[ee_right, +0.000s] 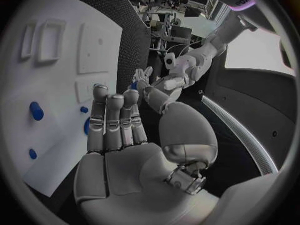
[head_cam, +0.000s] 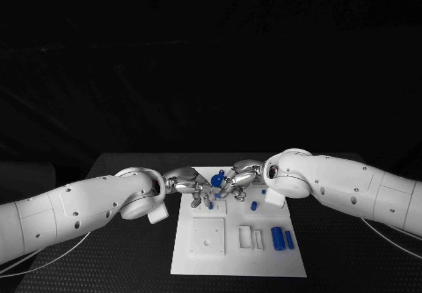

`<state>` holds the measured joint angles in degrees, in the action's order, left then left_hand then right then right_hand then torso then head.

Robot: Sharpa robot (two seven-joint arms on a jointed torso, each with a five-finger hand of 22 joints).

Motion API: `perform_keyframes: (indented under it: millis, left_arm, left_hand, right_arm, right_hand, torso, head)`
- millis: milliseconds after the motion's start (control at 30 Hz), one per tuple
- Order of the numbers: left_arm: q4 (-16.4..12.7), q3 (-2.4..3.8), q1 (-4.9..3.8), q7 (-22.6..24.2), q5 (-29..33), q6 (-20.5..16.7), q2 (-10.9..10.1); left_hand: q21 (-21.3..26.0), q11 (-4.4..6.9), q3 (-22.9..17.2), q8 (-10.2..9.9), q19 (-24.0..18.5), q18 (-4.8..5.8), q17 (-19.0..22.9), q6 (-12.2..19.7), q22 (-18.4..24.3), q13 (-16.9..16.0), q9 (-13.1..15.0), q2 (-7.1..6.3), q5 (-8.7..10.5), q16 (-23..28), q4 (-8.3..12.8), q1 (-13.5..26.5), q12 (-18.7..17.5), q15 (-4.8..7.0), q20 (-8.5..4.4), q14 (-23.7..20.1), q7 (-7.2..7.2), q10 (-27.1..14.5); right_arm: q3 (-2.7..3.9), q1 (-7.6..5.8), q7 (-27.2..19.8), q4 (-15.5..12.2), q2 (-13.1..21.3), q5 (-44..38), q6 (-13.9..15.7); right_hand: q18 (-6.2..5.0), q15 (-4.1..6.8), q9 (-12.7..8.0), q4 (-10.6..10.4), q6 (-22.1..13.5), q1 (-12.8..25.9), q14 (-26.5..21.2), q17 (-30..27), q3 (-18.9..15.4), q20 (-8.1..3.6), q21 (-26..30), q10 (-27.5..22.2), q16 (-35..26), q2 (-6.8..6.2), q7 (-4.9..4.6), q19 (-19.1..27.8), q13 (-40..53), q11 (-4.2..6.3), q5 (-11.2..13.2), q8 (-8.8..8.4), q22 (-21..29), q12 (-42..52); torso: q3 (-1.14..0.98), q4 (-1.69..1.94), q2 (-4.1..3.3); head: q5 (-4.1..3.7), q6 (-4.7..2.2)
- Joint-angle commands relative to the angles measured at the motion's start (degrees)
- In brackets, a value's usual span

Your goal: Assemble the parts on the task board

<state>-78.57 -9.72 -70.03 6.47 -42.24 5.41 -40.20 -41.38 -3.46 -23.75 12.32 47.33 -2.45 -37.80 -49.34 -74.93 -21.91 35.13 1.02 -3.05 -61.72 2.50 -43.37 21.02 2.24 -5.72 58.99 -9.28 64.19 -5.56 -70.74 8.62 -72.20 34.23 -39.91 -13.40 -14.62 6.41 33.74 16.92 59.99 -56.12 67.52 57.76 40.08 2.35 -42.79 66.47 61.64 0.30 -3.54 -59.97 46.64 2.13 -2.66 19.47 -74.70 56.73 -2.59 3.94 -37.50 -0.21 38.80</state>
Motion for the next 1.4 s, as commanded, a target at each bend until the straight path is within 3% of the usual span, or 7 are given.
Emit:
perform_keyframes:
  millis: [33, 400, 533, 800, 967, 1400]
  left_arm:
    - [-0.37, 0.09, -0.05, 0.78, 2.83, 2.17, 0.36]
    - [-0.2, 0.08, -0.05, 0.28, 3.74, 2.36, 0.57]
    - [0.64, 0.08, -0.04, 0.0, 3.52, 1.98, 0.35]
    - [0.9, 0.08, -0.04, -0.55, 3.52, 2.45, 0.1]
    - [0.72, 0.07, -0.04, -0.9, 3.52, 3.15, 0.24]
    - [0.45, -0.01, -0.04, -1.24, 3.25, 4.69, 0.47]
  left_hand:
    - [-0.41, -0.09, -0.01, 0.28, 0.05, -0.22, -0.13, 0.22, -1.31, 0.14, -0.14, 0.57, 0.17, -0.42, 1.58, -2.01, -0.24, 0.36, -2.37, -0.07, -0.01, 0.2]
    - [-1.02, -0.22, 0.67, 0.72, 0.15, 0.15, -0.34, 0.13, -1.2, 0.54, -0.7, 3.37, 0.13, -0.67, 7.65, -7.7, -0.3, 0.23, -2.2, -0.02, -0.2, 0.21]
    - [-1.04, -0.31, 1.29, 0.7, 0.19, 0.24, -0.34, 0.38, -1.13, 0.73, -1.01, 3.08, 0.16, -0.67, 8.7, -8.19, -0.42, 0.16, -2.19, 0.0, -0.32, 0.02]
    - [-0.81, -0.33, 2.43, 0.91, 0.37, 0.16, -0.28, 0.35, -0.93, 0.94, -1.42, 0.37, 0.18, -0.59, 8.03, -6.91, -0.39, 0.14, -2.21, 0.07, -0.28, 0.09]
    - [-0.66, -0.23, 2.45, 1.17, 0.5, 0.1, -0.26, 0.08, -0.86, 1.03, -1.56, -0.27, 0.19, -0.55, 7.18, -6.39, -0.32, 0.23, -2.26, 0.13, -0.12, 0.23]
    - [-0.39, -0.15, 2.34, 1.46, 0.53, 0.08, -0.3, 0.05, -0.89, 1.27, -1.92, 0.27, 0.22, -0.59, 4.88, -5.26, -0.34, 0.31, -2.32, 0.17, -0.01, 0.22]
  right_arm:
    - [0.01, 0.04, -0.32, -0.07, -0.14, -0.43, -1.12]
    - [0.01, 0.04, -0.32, -0.08, -0.22, 0.0, -2.07]
    - [0.01, 0.04, -0.3, -0.08, -0.08, 0.01, -2.64]
    - [0.01, 0.04, -0.22, 0.0, -0.02, -0.02, -2.92]
    - [0.01, 0.04, -0.23, -0.02, -0.12, -0.06, -2.82]
    - [0.01, 0.04, -0.4, -0.06, -0.23, 0.05, -2.8]
  right_hand:
    - [-0.38, 0.26, 2.38, -0.02, 0.6, -0.2, 0.02, 0.06, -0.31, -0.18, -0.06, 0.2, -0.01, 0.57, -0.59, 0.23, 0.06, 0.01, -0.14, 0.14, -0.06, -0.37]
    - [-0.38, 0.25, 2.42, -0.02, 0.59, -0.24, 0.02, 0.07, -0.35, -0.18, -0.05, 0.2, -0.01, 0.59, -0.6, 0.24, 0.09, 0.0, -0.14, 0.14, -0.06, -0.38]
    - [-0.38, 0.25, 2.45, -0.02, 0.58, -0.27, 0.01, 0.09, -0.38, -0.17, -0.05, 0.19, -0.01, 0.61, -0.6, 0.26, 0.12, 0.0, -0.14, 0.14, -0.07, -0.39]
    - [-0.38, 0.24, 2.51, -0.02, 0.56, -0.35, -0.01, 0.12, -0.43, -0.16, -0.04, 0.17, 0.0, 0.64, -0.6, 0.29, 0.18, 0.0, -0.14, 0.14, -0.08, -0.4]
    - [-0.38, 0.24, 2.54, -0.02, 0.55, -0.4, -0.02, 0.14, -0.46, -0.16, -0.03, 0.16, 0.0, 0.65, -0.6, 0.31, 0.22, 0.0, -0.14, 0.14, -0.08, -0.42]
    - [-0.38, 0.22, 2.63, -0.03, 0.51, -0.47, -0.07, 0.17, -0.53, -0.13, -0.01, 0.12, -0.02, 0.68, -0.62, 0.38, 0.3, -0.02, -0.14, 0.13, -0.09, -0.45]
  torso:
    - [0.02, 0.0, -0.02]
    - [0.09, 0.08, -0.01]
    - [0.04, 0.02, -0.02]
    - [0.07, 0.03, -0.03]
    - [0.07, 0.06, -0.02]
    - [0.04, 0.03, -0.04]
  head:
    - [-0.07, 0.01]
    - [-0.16, -0.01]
    - [-0.06, 0.07]
    - [-0.09, 0.07]
    - [-0.03, 0.13]
    - [0.06, 0.32]
